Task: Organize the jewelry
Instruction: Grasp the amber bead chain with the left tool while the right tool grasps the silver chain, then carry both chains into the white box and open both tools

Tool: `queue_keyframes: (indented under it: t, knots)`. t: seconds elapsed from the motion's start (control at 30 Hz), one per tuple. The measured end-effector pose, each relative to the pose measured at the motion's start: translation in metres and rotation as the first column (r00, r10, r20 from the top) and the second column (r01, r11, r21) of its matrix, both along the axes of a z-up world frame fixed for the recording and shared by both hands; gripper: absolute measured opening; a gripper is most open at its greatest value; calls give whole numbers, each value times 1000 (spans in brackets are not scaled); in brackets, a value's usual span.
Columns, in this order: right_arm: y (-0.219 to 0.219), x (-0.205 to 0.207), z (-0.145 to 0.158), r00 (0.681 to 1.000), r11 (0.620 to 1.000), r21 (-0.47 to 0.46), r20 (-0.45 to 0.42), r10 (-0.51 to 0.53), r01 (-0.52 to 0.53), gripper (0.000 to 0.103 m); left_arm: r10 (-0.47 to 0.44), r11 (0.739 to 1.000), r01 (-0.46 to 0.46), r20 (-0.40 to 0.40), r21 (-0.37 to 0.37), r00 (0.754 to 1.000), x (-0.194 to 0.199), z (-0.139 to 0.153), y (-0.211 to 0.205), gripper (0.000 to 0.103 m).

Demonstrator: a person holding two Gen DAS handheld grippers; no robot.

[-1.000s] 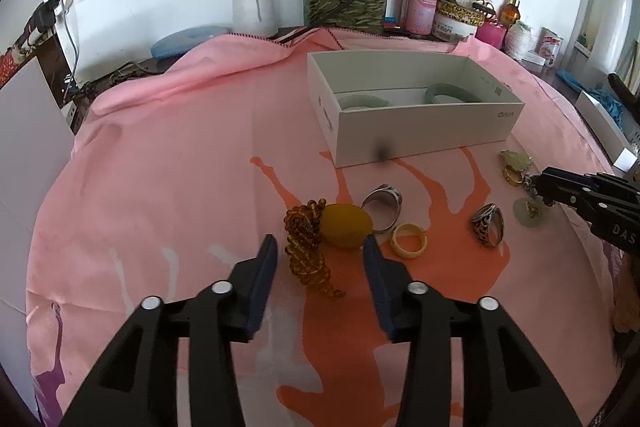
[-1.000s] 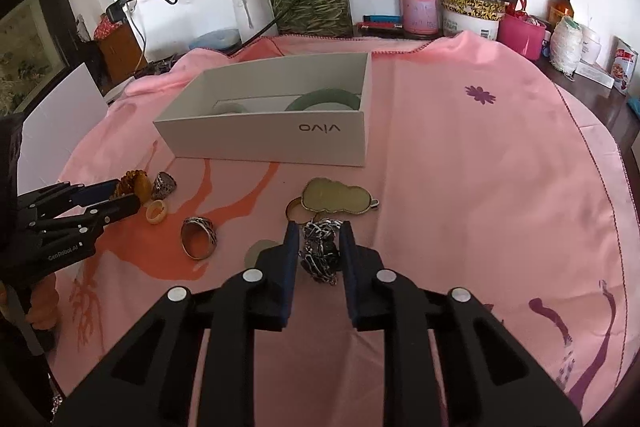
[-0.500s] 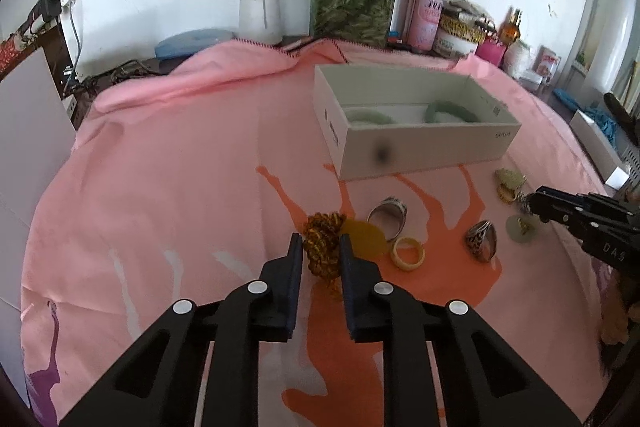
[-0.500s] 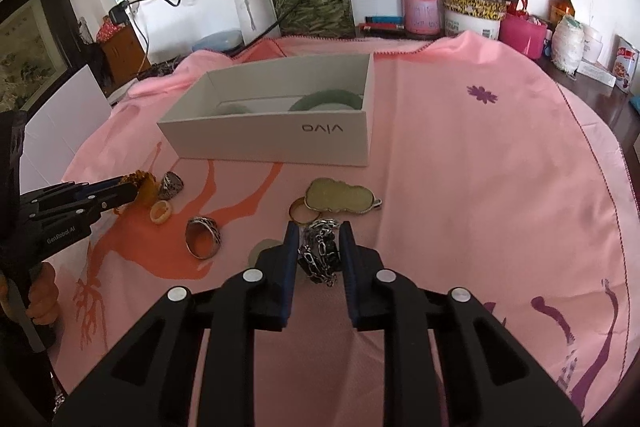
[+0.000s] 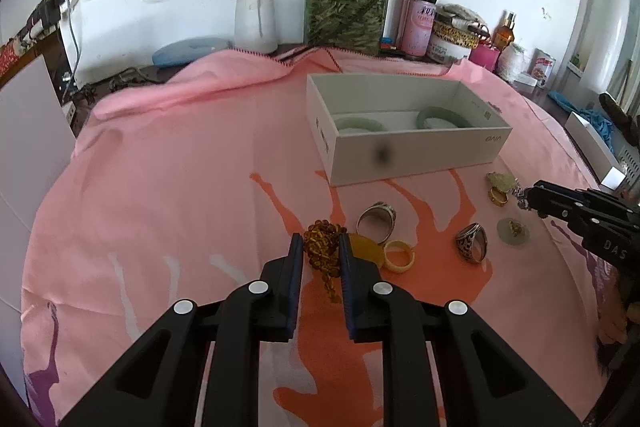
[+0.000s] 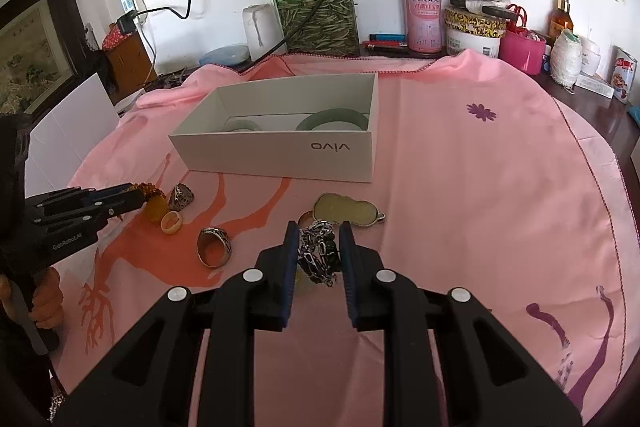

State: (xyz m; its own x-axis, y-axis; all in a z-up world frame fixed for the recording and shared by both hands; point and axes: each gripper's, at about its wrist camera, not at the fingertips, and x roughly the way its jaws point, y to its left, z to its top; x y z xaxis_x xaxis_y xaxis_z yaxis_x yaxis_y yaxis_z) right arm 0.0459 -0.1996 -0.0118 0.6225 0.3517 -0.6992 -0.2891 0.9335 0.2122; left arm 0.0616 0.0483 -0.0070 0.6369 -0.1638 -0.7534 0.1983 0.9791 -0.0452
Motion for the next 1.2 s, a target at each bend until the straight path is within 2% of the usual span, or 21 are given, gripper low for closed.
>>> queue_keyframes:
  t: [0.17, 0.27, 0.4, 0.5, 0.67, 0.93, 1.07, 1.2]
  knots:
    - [1, 0, -3, 1000, 1000, -5, -11, 6, -6, 20, 22, 1000, -23, -57, -16, 998, 7, -10, 4, 18]
    - [2, 3, -6, 999, 1000, -7, -32, 12, -12, 20, 26, 999, -27, -56, -20, 998, 7, -10, 5, 18]
    - [2, 5, -11, 998, 1000, -3, -60, 13, -13, 20, 7, 1000, -6, -45, 17, 999, 6, -10, 0, 18]
    - [1, 5, -12, 998, 1000, 7, -66, 15, -15, 20, -12, 1000, 12, -20, 19, 1000, 3, -6, -3, 17]
    - [2, 1, -6, 1000, 1000, 2, -25, 18, -18, 20, -32, 999, 31, 65, 22, 997, -8, 8, -8, 17]
    - [-2, -1, 2, 1000, 1000, 31, 15, 6, -7, 20, -10, 1000, 11, 125, -3, 992, -10, 26, -7, 17]
    - [-9, 3, 24, 999, 996, 85, 41, -15, 12, 20, -1, 999, 8, 157, -44, 988, 2, 55, -13, 17]
    - [-5, 17, 60, 995, 992, 126, 98, -14, 1, 20, -4, 999, 13, 222, -40, 975, 17, 83, -28, 17]
